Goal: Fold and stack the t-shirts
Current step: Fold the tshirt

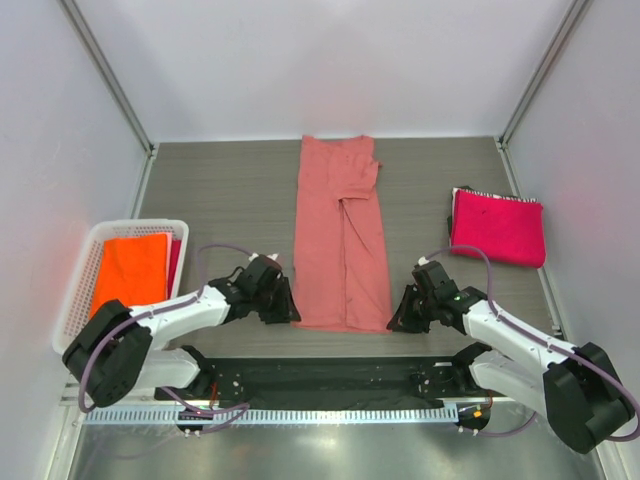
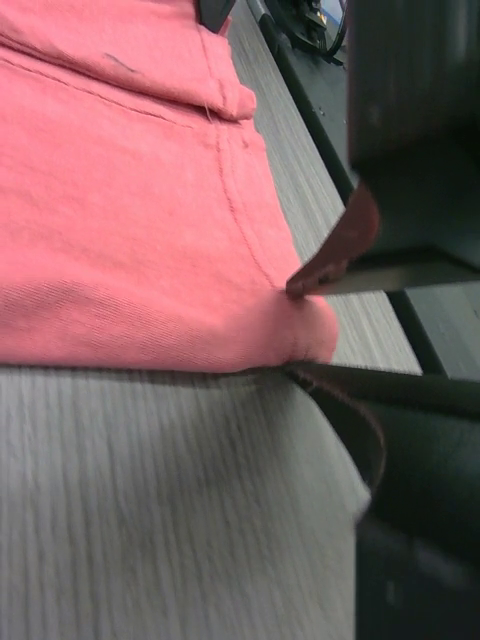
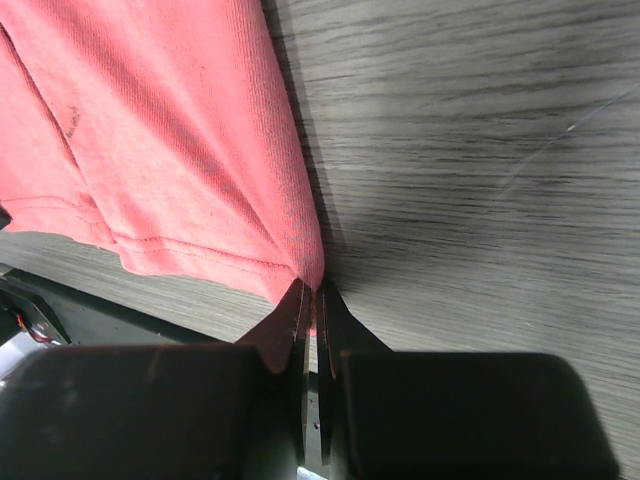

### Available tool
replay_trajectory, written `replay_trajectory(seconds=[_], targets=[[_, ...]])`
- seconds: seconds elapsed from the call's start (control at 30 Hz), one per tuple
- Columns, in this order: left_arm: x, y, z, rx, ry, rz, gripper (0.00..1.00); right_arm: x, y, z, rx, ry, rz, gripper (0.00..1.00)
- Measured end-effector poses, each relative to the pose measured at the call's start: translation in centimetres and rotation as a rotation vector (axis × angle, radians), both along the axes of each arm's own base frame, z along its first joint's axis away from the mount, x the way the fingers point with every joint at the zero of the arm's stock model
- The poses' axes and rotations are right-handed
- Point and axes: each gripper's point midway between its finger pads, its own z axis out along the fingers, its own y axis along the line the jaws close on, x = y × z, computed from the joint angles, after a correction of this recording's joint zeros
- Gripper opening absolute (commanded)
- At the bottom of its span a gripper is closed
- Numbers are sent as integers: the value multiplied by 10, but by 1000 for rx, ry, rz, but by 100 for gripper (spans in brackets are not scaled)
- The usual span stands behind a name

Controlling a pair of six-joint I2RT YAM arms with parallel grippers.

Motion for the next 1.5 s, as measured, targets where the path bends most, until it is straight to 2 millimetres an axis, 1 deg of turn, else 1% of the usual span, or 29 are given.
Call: replay_trajectory(seconds=[0.03,0.07,0.1,0.13,0.27,0.37,0.43,0.53,0.6,0.67,0.73,0.83,0.93,0.97,1.1,1.23,1.33,1.43,1.5], targets=[[1,-3,-1,-11,3,-3,29,0,0,0,0,0,0,5],[1,-5,-1,-21,6,-7,24,0,0,0,2,-3,0,5],[1,-8,-2,-31,9,-12,9,0,0,1,4,-5,1,3],[1,-10,-3,-40,13,-16,0,0,1,2,9,-8,2,2],[-4,-11,-3,-62,21,-25,0,-1,2,6,22,-16,6,1],[-8,-8,3,-76,17,-24,0,-3,2,12,31,-22,9,1],[-10,-10,16,-112,-1,-29,0,-1,4,24,46,-46,10,1],[-9,-13,37,-165,-38,-32,0,9,9,50,76,-106,12,1],[-5,-14,51,-201,-56,-31,0,21,12,72,85,-159,10,1],[3,-14,61,-230,-59,-16,0,32,14,88,83,-201,8,1],[18,-11,72,-250,-57,20,0,46,16,104,68,-243,8,1],[46,-7,87,-279,-66,63,0,67,18,116,23,-271,10,1],[75,-6,99,-305,-66,95,0,95,21,127,-22,-297,12,1],[88,-6,104,-315,-65,109,0,105,22,130,-31,-302,12,1],[123,-9,109,-333,-62,139,0,150,19,139,-56,-329,-15,1],[165,-16,114,-339,-67,157,0,197,8,141,-57,-336,-60,1],[191,-19,115,-332,-82,174,0,226,4,138,-51,-333,-68,1],[216,-20,114,-309,-110,196,0,247,0,131,-39,-322,-75,1],[228,-20,113,-289,-129,205,0,260,-1,123,-31,-309,-78,1]])
